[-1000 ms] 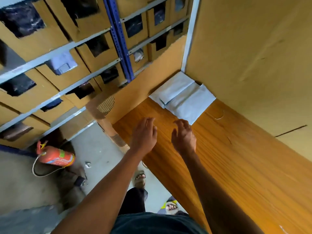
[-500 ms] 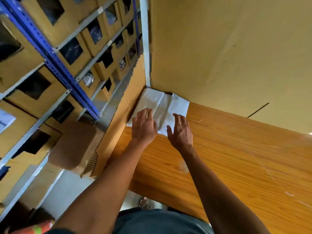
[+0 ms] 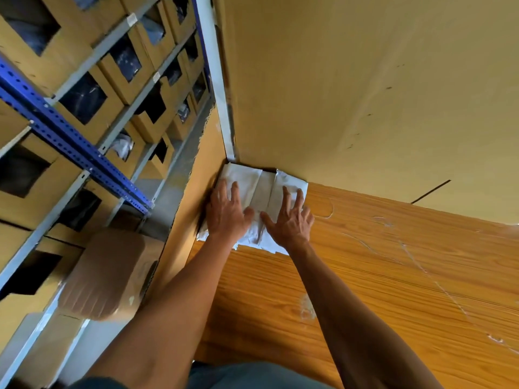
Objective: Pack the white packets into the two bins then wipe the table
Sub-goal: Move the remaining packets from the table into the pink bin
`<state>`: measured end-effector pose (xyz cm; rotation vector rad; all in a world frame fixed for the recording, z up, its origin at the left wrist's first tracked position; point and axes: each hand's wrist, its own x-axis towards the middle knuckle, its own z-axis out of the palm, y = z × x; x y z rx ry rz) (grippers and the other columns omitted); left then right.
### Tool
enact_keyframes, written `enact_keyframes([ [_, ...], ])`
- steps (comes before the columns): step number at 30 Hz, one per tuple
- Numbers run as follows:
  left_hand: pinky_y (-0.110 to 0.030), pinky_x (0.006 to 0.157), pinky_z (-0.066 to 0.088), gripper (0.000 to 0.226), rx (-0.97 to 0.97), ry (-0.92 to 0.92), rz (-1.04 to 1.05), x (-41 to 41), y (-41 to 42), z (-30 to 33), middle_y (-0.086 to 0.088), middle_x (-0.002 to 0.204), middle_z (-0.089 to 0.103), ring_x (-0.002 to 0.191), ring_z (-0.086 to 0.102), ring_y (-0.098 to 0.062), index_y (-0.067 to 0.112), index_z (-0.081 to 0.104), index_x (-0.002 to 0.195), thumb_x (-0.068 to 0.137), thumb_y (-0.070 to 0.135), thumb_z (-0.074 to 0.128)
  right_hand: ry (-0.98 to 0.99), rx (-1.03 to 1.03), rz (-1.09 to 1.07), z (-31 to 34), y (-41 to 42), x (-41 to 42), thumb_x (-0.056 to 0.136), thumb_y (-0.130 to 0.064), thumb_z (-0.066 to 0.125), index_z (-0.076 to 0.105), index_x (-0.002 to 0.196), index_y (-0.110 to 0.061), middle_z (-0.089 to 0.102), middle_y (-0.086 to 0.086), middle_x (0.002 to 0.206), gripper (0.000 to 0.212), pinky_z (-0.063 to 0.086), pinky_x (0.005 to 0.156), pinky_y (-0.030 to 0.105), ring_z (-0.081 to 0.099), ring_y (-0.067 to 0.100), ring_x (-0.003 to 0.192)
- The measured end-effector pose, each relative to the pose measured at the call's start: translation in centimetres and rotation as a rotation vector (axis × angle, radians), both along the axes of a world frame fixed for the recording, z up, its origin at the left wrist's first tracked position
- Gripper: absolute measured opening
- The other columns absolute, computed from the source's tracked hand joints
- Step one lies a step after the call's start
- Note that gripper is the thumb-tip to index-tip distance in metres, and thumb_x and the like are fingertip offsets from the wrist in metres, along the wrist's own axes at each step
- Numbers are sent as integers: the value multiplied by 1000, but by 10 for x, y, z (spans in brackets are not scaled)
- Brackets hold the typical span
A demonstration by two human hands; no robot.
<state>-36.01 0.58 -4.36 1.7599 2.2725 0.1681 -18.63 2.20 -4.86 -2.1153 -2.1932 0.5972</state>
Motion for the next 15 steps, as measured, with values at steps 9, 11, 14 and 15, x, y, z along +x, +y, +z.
enact_keyframes([
  [9,-52,98,49,70,144,86,12,23,7,8,-19,165,33,136,48,-41,15,43,150,92,42,69,44,119,-31,-1,-2,3,91,-60,59,18,164,-23,2,15,174,93,43,95,50,42,42,130],
  [11,-51,95,50,69,174,89,3,30,7,9,-19,165,33,134,50,-41,14,46,150,91,42,68,16,135,-44,-1,-5,9,89,-60,59,21,163,-23,5,14,173,91,44,92,48,43,40,127],
  [14,-50,92,50,70,164,90,-36,40,6,9,-16,168,27,134,47,-38,17,43,153,92,46,63,-3,122,-75,-1,-11,19,89,-61,56,21,163,-24,5,13,173,90,43,92,47,42,40,127],
  [15,-50,92,50,71,151,87,-58,43,5,7,-15,170,24,136,45,-37,19,41,155,93,48,61,-7,112,-83,-2,-14,22,89,-62,55,20,163,-25,4,12,173,90,43,93,46,41,40,128],
])
